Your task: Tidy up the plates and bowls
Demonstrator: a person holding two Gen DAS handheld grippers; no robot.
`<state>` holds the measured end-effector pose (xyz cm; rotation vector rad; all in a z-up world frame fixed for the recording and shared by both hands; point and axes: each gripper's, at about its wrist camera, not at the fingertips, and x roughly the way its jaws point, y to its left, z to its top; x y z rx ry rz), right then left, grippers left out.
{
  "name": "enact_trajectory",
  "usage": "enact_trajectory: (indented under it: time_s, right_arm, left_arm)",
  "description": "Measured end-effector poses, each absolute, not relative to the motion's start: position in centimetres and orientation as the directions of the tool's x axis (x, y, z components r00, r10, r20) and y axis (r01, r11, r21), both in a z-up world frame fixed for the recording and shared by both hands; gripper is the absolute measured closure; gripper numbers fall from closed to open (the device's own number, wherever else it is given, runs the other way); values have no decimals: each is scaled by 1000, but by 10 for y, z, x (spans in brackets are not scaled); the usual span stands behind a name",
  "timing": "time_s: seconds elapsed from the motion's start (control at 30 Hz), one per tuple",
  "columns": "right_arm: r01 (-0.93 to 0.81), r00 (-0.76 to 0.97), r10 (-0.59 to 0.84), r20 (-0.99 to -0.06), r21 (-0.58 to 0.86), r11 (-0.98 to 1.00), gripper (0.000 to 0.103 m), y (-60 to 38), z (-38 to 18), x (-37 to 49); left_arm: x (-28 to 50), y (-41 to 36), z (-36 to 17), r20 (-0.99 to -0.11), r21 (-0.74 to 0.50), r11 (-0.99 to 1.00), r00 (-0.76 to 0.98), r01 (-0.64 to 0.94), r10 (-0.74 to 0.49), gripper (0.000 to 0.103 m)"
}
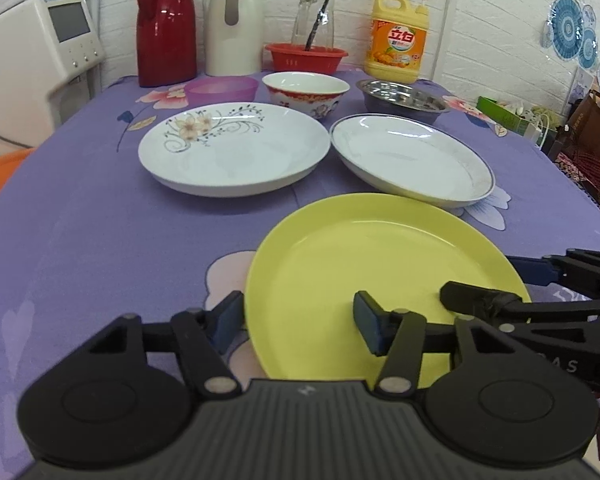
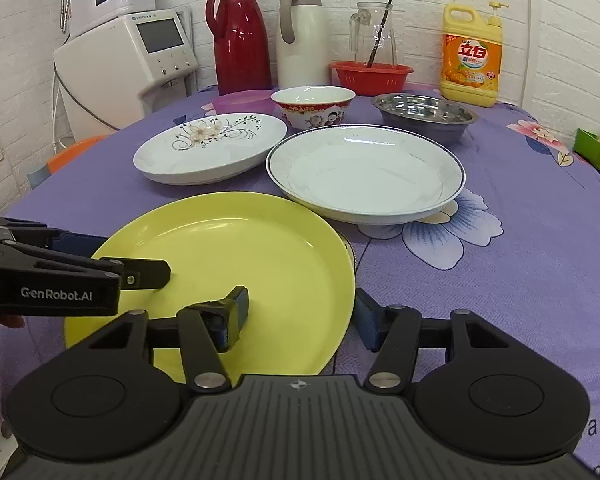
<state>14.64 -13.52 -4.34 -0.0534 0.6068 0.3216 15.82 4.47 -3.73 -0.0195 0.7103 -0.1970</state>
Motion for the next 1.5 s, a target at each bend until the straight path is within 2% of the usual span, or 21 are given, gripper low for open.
enact_trajectory:
  time_s: [0.03,0.13,0.27,0.5,0.83,0.9,0.97,1.0,1.07,1.2,1.4,1.5]
  right_arm:
    - [-306,780,277,-561,44,951,9,-134,-44,145]
    - [-275,792,258,-554,54,960,9,-131,-44,144]
    - [-285,802,278,-529,71,956,8,-120,-36,137]
    - [-399,762,389,-518,97,912,1,-72,-30,142]
    - [-410,727,386,-568,92,908,0,-52,-40,165]
    - [-413,722,386,-573,90,906,0,-52,-40,166]
    - [-441,701,419,-578,111,891,0,-56,-39,167]
    - [-444,686,447,-574,156,882,0,-63,-35,170]
    - [-421,703,461,-542,206,884,0,-76,-23,174]
    - [-429,716,474,-513,214,878,0,-77,-5,197]
    - [-431,623,546,-560,337,837,0,-71,-16,237]
    - [-392,616,537,-577,367,844,0,-76,-22,246]
  left_arm:
    - [158,42,-38,-643,-77,984,746,162,-173,49]
    - [158,41,-35,-652,-105,984,738,141,-175,58]
    - [146,51,-22,-637,-75,992,760,103,-128,58]
    - [132,98,-18,-650,-67,998,759,-19,-30,58]
    - [150,117,-35,-664,-103,994,747,-41,-38,57]
    - [150,118,-36,-662,-105,994,749,-34,-44,55]
    - [149,124,-36,-660,-135,991,747,-18,-76,38]
    - [148,128,-35,-656,-160,987,749,-23,-89,34]
    - [146,136,-29,-638,-198,980,764,-37,-100,34]
    - [152,142,-17,-616,-199,978,785,-64,-74,32]
    - [156,141,-10,-598,-203,978,797,-54,-80,30]
    - [161,140,-9,-597,-195,979,798,-51,-78,30]
